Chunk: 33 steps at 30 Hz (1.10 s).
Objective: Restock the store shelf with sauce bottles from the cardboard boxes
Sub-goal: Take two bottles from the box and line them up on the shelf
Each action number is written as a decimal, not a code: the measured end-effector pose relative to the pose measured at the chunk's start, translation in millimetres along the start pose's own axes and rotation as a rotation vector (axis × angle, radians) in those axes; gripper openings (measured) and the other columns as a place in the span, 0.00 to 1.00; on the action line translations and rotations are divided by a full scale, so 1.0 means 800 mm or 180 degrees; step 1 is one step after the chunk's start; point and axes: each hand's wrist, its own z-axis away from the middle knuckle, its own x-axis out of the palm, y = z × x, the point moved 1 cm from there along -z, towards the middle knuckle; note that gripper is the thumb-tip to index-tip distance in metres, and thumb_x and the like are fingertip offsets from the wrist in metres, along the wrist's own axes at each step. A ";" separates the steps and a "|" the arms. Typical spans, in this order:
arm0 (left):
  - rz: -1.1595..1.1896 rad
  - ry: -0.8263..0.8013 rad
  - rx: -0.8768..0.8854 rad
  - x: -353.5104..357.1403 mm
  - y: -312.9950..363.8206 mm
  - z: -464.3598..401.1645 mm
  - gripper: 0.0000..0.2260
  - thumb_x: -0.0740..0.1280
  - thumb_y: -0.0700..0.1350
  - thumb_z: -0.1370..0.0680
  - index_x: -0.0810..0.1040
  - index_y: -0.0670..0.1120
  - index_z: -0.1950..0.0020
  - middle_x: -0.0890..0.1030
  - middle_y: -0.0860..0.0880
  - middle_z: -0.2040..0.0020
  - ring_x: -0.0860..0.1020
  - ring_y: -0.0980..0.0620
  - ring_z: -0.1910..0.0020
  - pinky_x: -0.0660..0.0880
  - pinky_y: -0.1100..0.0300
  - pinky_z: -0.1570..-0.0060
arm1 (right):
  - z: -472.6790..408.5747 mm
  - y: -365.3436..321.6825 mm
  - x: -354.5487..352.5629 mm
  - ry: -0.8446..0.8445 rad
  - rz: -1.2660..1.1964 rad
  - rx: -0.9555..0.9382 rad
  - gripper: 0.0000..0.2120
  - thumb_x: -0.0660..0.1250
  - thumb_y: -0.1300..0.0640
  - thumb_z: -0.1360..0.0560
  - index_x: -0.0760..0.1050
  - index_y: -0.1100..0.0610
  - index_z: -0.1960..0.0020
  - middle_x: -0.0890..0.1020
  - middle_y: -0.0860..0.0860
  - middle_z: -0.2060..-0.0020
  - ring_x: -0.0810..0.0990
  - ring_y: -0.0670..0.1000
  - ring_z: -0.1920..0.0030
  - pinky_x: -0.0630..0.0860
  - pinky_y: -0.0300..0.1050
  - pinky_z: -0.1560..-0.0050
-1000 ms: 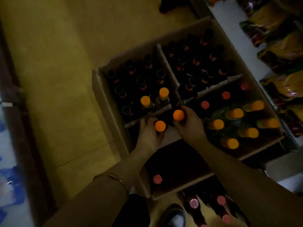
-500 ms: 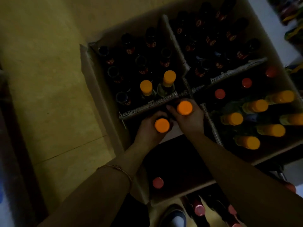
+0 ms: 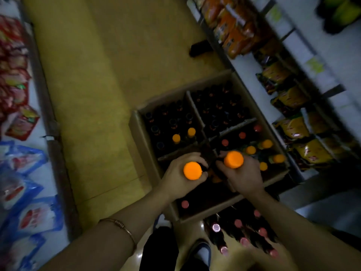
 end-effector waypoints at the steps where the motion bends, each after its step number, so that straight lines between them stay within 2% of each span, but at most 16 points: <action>1: -0.0028 -0.0010 0.0055 -0.004 0.030 0.007 0.10 0.73 0.49 0.29 0.79 0.55 0.49 0.80 0.62 0.44 0.72 0.63 0.35 0.70 0.66 0.38 | 0.009 -0.026 -0.024 0.0040 0.0012 -0.0113 0.06 0.76 0.59 0.30 0.82 0.56 0.55 0.83 0.47 0.62 0.80 0.47 0.59 0.74 0.32 0.58; 2: -0.0042 0.0022 0.0080 -0.008 0.060 0.014 0.10 0.74 0.48 0.29 0.79 0.54 0.50 0.79 0.61 0.43 0.73 0.62 0.35 0.70 0.66 0.38 | 0.018 -0.052 -0.048 0.0087 0.0041 -0.0233 0.06 0.76 0.58 0.30 0.82 0.54 0.55 0.83 0.46 0.62 0.80 0.46 0.59 0.73 0.31 0.59; 4: 0.0006 0.0152 0.0113 -0.017 0.119 0.032 0.09 0.74 0.47 0.29 0.81 0.51 0.51 0.80 0.57 0.42 0.74 0.62 0.37 0.71 0.64 0.38 | 0.038 -0.100 -0.098 0.0166 0.0077 -0.0456 0.06 0.76 0.55 0.31 0.83 0.53 0.55 0.85 0.46 0.62 0.82 0.46 0.59 0.77 0.39 0.58; 7: 0.0000 0.0323 0.0166 -0.029 0.215 0.058 0.06 0.73 0.53 0.28 0.81 0.56 0.53 0.83 0.58 0.48 0.76 0.61 0.39 0.73 0.57 0.38 | 0.075 -0.169 -0.172 0.0363 -0.0016 -0.0880 0.06 0.76 0.56 0.31 0.84 0.55 0.55 0.86 0.47 0.59 0.83 0.44 0.58 0.80 0.43 0.56; 10: -0.0100 0.0466 0.0343 -0.043 0.311 0.088 0.09 0.70 0.58 0.30 0.81 0.53 0.58 0.84 0.55 0.55 0.81 0.58 0.50 0.78 0.51 0.48 | 0.119 -0.235 -0.239 0.0536 -0.0277 -0.1127 0.01 0.75 0.59 0.30 0.84 0.56 0.59 0.86 0.50 0.58 0.84 0.46 0.55 0.81 0.47 0.51; 11: -0.0114 0.0446 0.0436 -0.046 0.342 0.099 0.10 0.70 0.57 0.30 0.81 0.51 0.59 0.84 0.53 0.56 0.82 0.56 0.53 0.78 0.49 0.51 | 0.135 -0.257 -0.260 0.0612 -0.0363 -0.1185 0.04 0.74 0.58 0.29 0.83 0.57 0.62 0.86 0.52 0.61 0.84 0.49 0.57 0.81 0.50 0.53; 13: -0.0142 0.0300 0.0670 -0.050 0.397 0.122 0.08 0.70 0.53 0.28 0.81 0.49 0.60 0.83 0.48 0.59 0.82 0.51 0.57 0.78 0.47 0.54 | 0.166 -0.296 -0.299 0.0800 -0.0432 -0.1365 0.15 0.73 0.55 0.28 0.78 0.64 0.68 0.83 0.56 0.71 0.82 0.54 0.67 0.78 0.54 0.62; 15: -0.0108 0.0153 0.0846 -0.052 0.445 0.144 0.04 0.70 0.51 0.28 0.80 0.52 0.60 0.83 0.48 0.60 0.82 0.50 0.58 0.78 0.51 0.55 | 0.199 -0.331 -0.337 0.1005 -0.0465 -0.1444 0.22 0.74 0.55 0.28 0.72 0.69 0.71 0.77 0.58 0.77 0.76 0.56 0.75 0.73 0.54 0.69; 17: 0.0007 0.0106 0.1002 -0.054 0.490 0.164 0.01 0.70 0.50 0.30 0.81 0.56 0.62 0.83 0.51 0.60 0.82 0.51 0.57 0.77 0.56 0.56 | 0.234 -0.360 -0.370 0.1201 -0.0450 -0.1500 0.24 0.74 0.55 0.29 0.68 0.69 0.73 0.73 0.59 0.79 0.72 0.59 0.76 0.70 0.53 0.73; 19: 0.0129 0.0060 0.1222 -0.055 0.531 0.184 0.02 0.70 0.49 0.31 0.81 0.57 0.63 0.84 0.51 0.60 0.83 0.51 0.58 0.78 0.58 0.57 | 0.272 -0.383 -0.399 0.1408 -0.0347 -0.1517 0.24 0.74 0.56 0.31 0.65 0.68 0.73 0.72 0.60 0.79 0.71 0.59 0.76 0.68 0.52 0.74; 22: 0.0243 -0.0093 0.1607 -0.054 0.590 0.217 0.03 0.71 0.46 0.33 0.81 0.55 0.65 0.84 0.48 0.62 0.83 0.48 0.59 0.79 0.52 0.58 | 0.332 -0.406 -0.435 0.1683 -0.0365 -0.1438 0.23 0.75 0.62 0.33 0.62 0.68 0.74 0.67 0.59 0.79 0.65 0.54 0.77 0.62 0.47 0.74; 25: 0.0352 -0.0323 0.1823 -0.046 0.642 0.257 0.05 0.71 0.43 0.32 0.80 0.52 0.67 0.81 0.43 0.63 0.81 0.43 0.60 0.78 0.48 0.57 | 0.397 -0.417 -0.464 0.1969 -0.0299 -0.1355 0.21 0.75 0.63 0.34 0.65 0.71 0.72 0.70 0.63 0.77 0.67 0.51 0.75 0.63 0.46 0.75; 27: 0.0311 -0.0467 0.1958 -0.033 0.677 0.284 0.04 0.71 0.46 0.32 0.81 0.52 0.67 0.82 0.46 0.63 0.82 0.45 0.59 0.78 0.46 0.56 | 0.443 -0.419 -0.486 0.2189 -0.0263 -0.1312 0.19 0.76 0.63 0.35 0.67 0.72 0.71 0.72 0.63 0.76 0.68 0.50 0.75 0.63 0.42 0.75; 29: 0.0220 -0.0668 0.2054 -0.014 0.712 0.311 0.04 0.70 0.50 0.34 0.81 0.52 0.68 0.83 0.49 0.64 0.82 0.49 0.60 0.79 0.48 0.55 | 0.489 -0.419 -0.513 0.2371 -0.0250 -0.1251 0.21 0.76 0.58 0.37 0.68 0.72 0.71 0.75 0.62 0.76 0.71 0.50 0.75 0.67 0.46 0.74; 31: 0.0131 -0.0895 0.2155 0.011 0.747 0.337 0.05 0.70 0.51 0.37 0.81 0.50 0.68 0.83 0.50 0.66 0.82 0.50 0.62 0.79 0.50 0.57 | 0.537 -0.420 -0.542 0.2540 -0.0304 -0.1216 0.22 0.72 0.52 0.40 0.72 0.72 0.69 0.80 0.62 0.73 0.80 0.57 0.71 0.76 0.51 0.72; 33: 0.0167 -0.1058 0.2228 0.039 0.780 0.360 0.06 0.70 0.52 0.40 0.81 0.49 0.70 0.83 0.49 0.66 0.82 0.48 0.62 0.79 0.49 0.58 | 0.590 -0.422 -0.574 0.2727 -0.0238 -0.1098 0.18 0.72 0.53 0.38 0.75 0.70 0.70 0.83 0.59 0.72 0.83 0.59 0.68 0.79 0.56 0.68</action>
